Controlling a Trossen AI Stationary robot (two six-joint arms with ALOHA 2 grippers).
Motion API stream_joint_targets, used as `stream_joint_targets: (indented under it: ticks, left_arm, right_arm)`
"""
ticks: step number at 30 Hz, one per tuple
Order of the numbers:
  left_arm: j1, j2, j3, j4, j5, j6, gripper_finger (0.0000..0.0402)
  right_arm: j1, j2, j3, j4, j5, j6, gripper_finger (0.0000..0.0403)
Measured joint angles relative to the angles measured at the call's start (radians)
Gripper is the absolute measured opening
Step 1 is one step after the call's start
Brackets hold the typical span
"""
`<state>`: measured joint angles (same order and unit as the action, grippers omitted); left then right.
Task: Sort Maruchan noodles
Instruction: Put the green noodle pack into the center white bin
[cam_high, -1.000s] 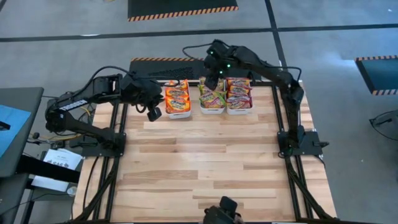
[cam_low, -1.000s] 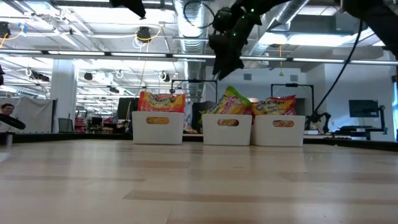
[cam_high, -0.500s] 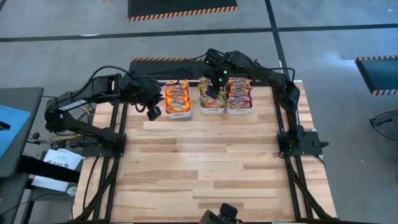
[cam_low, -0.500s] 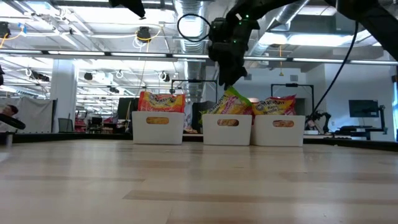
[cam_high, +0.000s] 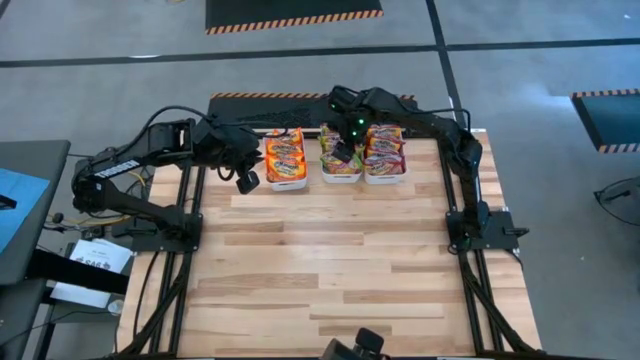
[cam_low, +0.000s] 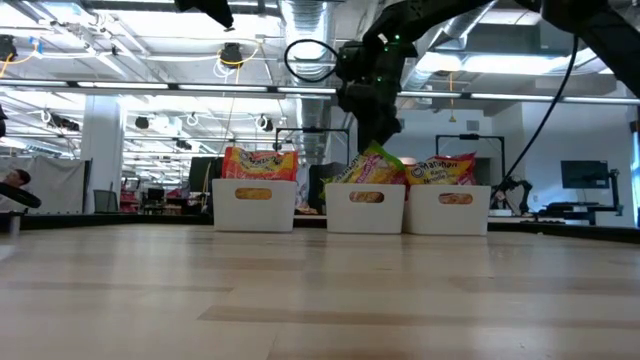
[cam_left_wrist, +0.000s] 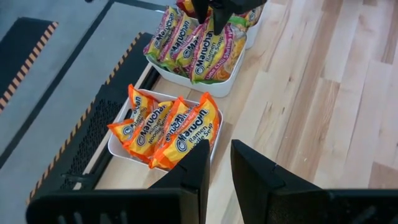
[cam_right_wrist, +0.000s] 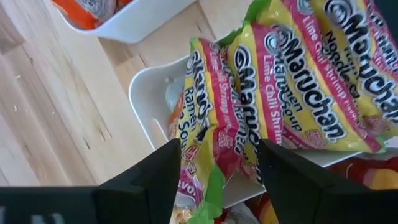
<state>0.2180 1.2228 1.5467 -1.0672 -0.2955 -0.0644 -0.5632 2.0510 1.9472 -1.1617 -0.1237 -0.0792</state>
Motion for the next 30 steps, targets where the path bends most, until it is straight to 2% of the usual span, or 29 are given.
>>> stream_joint_targets:
  ticks: [8, 15, 22, 30]
  left_arm:
    - [0.0, 0.0, 0.0, -0.001, 0.0, -0.001, 0.0052]
    - [0.0, 0.0, 0.0, -0.022, 0.0, -0.001, 0.0052]
    - [0.0, 0.0, 0.0, -0.022, 0.0, -0.003, 0.0052]
    - [0.0, 0.0, 0.0, -0.022, 0.0, -0.003, 0.0052]
  right_arm:
    - [0.011, 0.036, -0.001, -0.035, 0.014, 0.003, 0.0158]
    - [0.026, 0.045, 0.002, -0.043, 0.026, 0.003, 0.0105]
    - [0.025, 0.046, 0.048, -0.076, 0.053, -0.001, 0.002]
    - [0.025, 0.047, 0.182, -0.159, 0.112, 0.009, 0.0014]
